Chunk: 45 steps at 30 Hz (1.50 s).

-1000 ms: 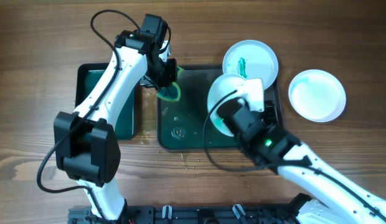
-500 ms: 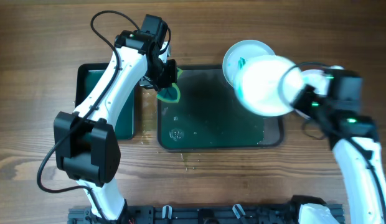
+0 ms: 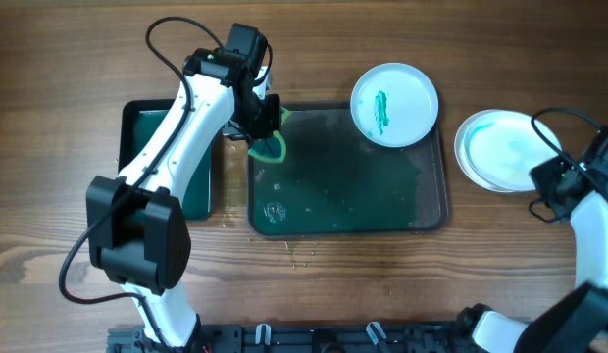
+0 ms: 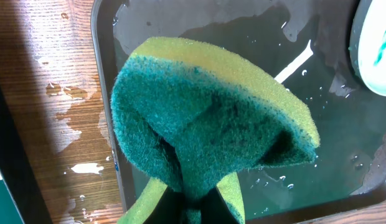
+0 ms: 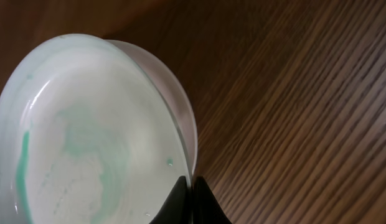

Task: Clean dirty plates on tray and stack at the side
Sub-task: 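Stack the plate onto the first cleaned plate and release, then move the right gripper to the last plate and grasp its rim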

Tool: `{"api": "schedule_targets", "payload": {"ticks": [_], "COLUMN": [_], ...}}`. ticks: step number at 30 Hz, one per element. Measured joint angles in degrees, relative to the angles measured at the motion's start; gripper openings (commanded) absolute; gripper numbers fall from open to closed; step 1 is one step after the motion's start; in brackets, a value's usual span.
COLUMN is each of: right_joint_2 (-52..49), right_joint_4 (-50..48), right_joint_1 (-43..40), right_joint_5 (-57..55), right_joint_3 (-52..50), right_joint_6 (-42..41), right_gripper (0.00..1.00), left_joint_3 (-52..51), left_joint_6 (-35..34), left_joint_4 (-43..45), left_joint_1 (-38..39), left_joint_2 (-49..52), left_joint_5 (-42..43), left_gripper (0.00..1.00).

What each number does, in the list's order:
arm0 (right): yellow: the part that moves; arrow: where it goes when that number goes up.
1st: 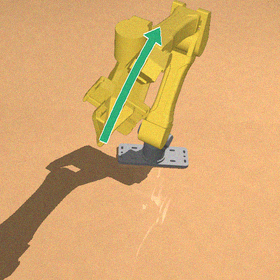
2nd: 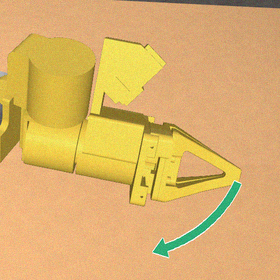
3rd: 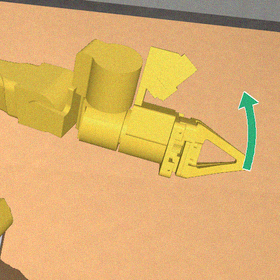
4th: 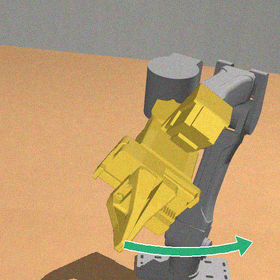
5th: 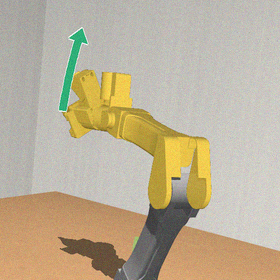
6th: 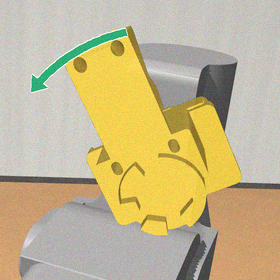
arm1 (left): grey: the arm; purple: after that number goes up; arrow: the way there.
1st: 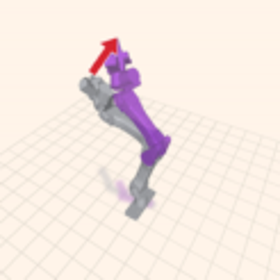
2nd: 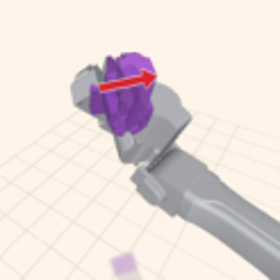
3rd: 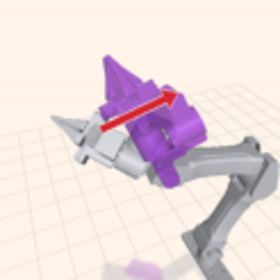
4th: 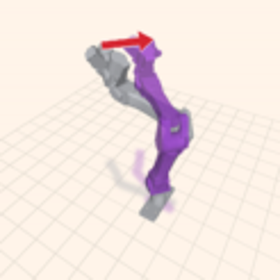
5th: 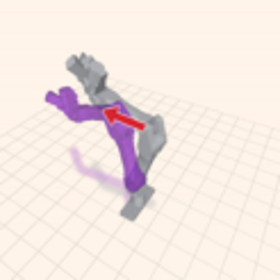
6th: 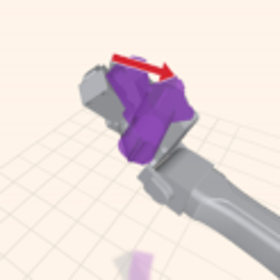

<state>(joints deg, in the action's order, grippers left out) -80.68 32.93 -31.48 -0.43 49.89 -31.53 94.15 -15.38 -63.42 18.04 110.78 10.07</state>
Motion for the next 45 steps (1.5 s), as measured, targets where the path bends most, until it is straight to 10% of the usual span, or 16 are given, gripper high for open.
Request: {"api": "schedule_targets", "payload": {"ticks": [4, 11, 22, 45], "right_joint_2": [-5.2, -7.5, -4.7, -23.5], "right_joint_4": [-2.8, -3.5, -4.0, -17.7], "right_joint_1": [0.0, 0.0, 8.9, 30.2], "right_joint_5": [-1.5, -0.1, 19.6, 16.5], "right_joint_3": [0.0, 0.0, 6.3, 7.2], "right_joint_6": [-0.4, 0.1, 9.0, 2.4], "right_gripper": [0.06, 0.40, 0.53, 0.25], "left_joint_3": [0.0, 0.0, 0.0, 0.0], "left_joint_6": [0.0, 0.0, 0.0, 0.0], "left_joint_4": [0.0, 0.0, 0.0, 0.0], "left_joint_1": [0.0, 0.0, 0.0, 0.0], "left_joint_2": [0.0, 0.0, 0.0, 0.0], "left_joint_5": [0.0, 0.0, 0.0, 0.0], "left_gripper": [0.04, 0.04, 0.04, 0.04]}}
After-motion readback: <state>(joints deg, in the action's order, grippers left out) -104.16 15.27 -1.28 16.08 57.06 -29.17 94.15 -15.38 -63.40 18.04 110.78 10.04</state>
